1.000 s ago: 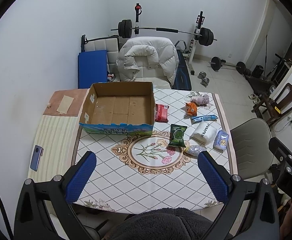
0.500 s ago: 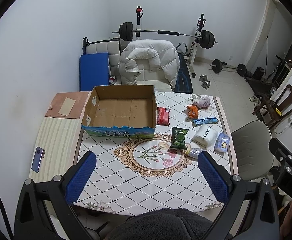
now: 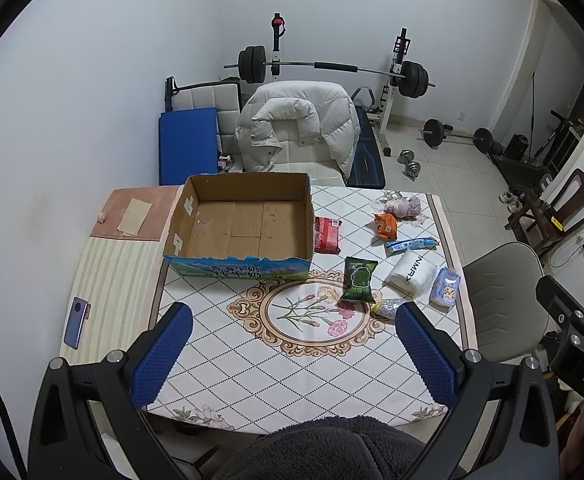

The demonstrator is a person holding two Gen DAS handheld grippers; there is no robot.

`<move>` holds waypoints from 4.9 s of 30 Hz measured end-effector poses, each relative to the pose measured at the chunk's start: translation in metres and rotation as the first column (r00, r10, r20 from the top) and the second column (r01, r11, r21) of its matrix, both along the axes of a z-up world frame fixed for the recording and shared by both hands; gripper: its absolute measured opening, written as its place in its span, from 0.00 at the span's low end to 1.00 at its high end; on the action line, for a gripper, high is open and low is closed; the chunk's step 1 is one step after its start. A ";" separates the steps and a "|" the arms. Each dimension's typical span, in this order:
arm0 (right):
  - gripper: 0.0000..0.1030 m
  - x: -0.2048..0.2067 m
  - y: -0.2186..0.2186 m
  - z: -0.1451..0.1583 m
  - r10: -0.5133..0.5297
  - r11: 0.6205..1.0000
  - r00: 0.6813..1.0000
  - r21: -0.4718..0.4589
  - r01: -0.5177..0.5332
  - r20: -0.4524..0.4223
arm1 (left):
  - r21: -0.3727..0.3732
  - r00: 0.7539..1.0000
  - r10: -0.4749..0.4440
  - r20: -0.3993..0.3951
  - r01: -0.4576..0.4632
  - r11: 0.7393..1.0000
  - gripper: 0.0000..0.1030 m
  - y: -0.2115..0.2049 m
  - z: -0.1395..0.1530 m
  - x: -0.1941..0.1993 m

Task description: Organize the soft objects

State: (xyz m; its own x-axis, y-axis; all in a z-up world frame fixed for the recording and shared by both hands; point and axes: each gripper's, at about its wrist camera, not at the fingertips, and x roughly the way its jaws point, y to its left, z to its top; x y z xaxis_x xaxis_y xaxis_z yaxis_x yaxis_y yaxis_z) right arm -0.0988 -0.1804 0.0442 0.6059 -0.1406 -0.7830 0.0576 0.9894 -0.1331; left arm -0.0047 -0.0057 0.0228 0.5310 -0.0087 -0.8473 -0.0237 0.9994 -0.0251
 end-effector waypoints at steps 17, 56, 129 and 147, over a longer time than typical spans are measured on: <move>1.00 0.026 -0.006 -0.005 -0.007 0.997 1.000 0.081 0.009 -0.020 | 0.003 1.000 -0.029 -0.005 0.029 1.000 1.00 -0.004 -0.011 0.029; 0.98 0.336 -0.142 -0.476 0.099 0.982 0.576 0.174 0.076 -0.812 | -0.076 0.743 -0.174 -0.646 0.165 0.983 0.93 -0.117 -0.425 0.229; 1.00 0.406 0.292 -0.382 0.256 0.960 0.733 0.253 -0.118 -0.631 | -0.130 0.838 -0.076 -0.540 0.006 0.991 0.96 0.206 -0.336 0.362; 1.00 0.349 0.237 -0.288 0.213 0.971 0.876 0.194 -0.140 -0.433 | -0.013 0.966 0.033 -0.256 -0.037 0.999 1.00 0.225 -0.225 0.236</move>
State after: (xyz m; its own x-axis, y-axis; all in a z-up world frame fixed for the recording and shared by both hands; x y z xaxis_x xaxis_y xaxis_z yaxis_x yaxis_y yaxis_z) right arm 0.2504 0.0567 -0.2435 0.1892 0.0779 -0.9788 -0.1495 0.9875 0.0497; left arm 0.2315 0.2195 -0.2022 0.2971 -0.0100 -0.9548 -0.0666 0.9973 -0.0311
